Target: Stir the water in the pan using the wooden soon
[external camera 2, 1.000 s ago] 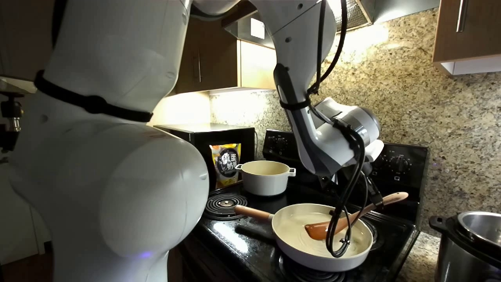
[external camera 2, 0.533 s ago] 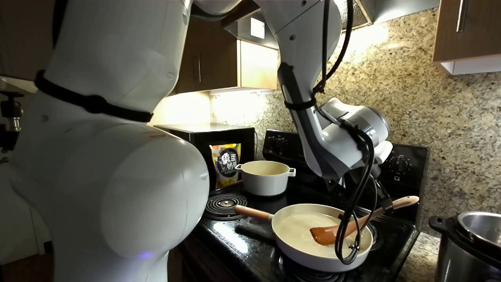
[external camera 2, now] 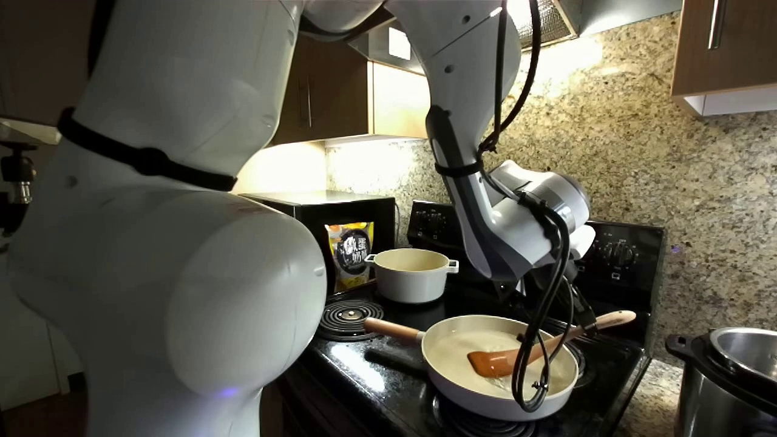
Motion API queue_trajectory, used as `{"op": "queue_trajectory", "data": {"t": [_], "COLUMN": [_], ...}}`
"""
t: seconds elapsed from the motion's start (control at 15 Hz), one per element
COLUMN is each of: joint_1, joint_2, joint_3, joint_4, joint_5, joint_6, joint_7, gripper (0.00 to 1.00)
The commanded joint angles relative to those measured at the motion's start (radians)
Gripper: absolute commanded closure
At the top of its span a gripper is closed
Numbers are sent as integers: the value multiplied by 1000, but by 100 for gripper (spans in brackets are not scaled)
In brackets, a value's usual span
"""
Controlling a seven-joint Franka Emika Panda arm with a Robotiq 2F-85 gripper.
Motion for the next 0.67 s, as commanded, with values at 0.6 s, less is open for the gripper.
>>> {"op": "queue_trajectory", "data": {"t": [0.6], "joint_1": [23], "joint_2": [-1], "joint_3": [-30], "joint_4": [-6], "joint_5": [4], "joint_6": [-23], "joint_7": [8], "gripper": [95]}}
